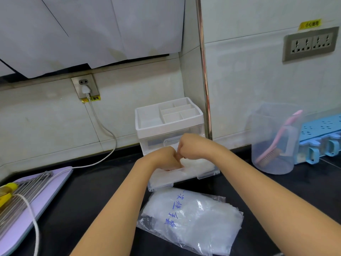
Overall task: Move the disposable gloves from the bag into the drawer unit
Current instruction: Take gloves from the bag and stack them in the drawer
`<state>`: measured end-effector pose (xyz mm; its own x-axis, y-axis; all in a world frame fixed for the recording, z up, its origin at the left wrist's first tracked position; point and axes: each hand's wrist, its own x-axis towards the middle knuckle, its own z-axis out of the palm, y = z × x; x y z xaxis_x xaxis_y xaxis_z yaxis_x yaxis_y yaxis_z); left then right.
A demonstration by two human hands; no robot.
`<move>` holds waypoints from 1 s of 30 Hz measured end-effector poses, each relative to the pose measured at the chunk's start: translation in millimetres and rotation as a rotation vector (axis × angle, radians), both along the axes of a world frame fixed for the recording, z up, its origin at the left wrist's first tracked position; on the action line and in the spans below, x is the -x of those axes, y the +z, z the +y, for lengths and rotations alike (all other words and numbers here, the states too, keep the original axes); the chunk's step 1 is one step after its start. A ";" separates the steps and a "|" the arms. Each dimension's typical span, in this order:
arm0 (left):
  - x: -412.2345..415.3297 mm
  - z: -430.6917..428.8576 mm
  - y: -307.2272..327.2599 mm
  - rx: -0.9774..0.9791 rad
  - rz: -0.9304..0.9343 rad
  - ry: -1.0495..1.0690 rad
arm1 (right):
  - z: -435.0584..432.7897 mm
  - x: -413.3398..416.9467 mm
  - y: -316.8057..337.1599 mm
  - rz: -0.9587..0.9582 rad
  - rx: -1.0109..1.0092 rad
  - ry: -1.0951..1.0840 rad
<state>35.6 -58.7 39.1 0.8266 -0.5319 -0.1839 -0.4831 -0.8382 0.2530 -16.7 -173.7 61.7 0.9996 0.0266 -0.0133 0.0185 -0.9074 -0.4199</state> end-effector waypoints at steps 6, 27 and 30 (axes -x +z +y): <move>-3.6 7.1 -1.3 0.070 0.130 0.065 | -1.6 -18.3 -14.5 0.212 0.348 0.035; -19.9 -1.7 -1.7 -0.477 -0.022 0.080 | 2.5 -36.5 -16.5 0.447 0.573 0.014; -20.1 -5.5 0.3 -0.490 -0.016 0.096 | 5.7 -35.9 -19.3 0.450 0.520 -0.031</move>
<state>55.7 -64.1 39.4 0.8724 -0.3072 -0.3803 -0.3983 -0.8977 -0.1885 19.2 -168.0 42.4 0.8940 -0.1245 -0.4304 -0.0852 -0.9903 0.1096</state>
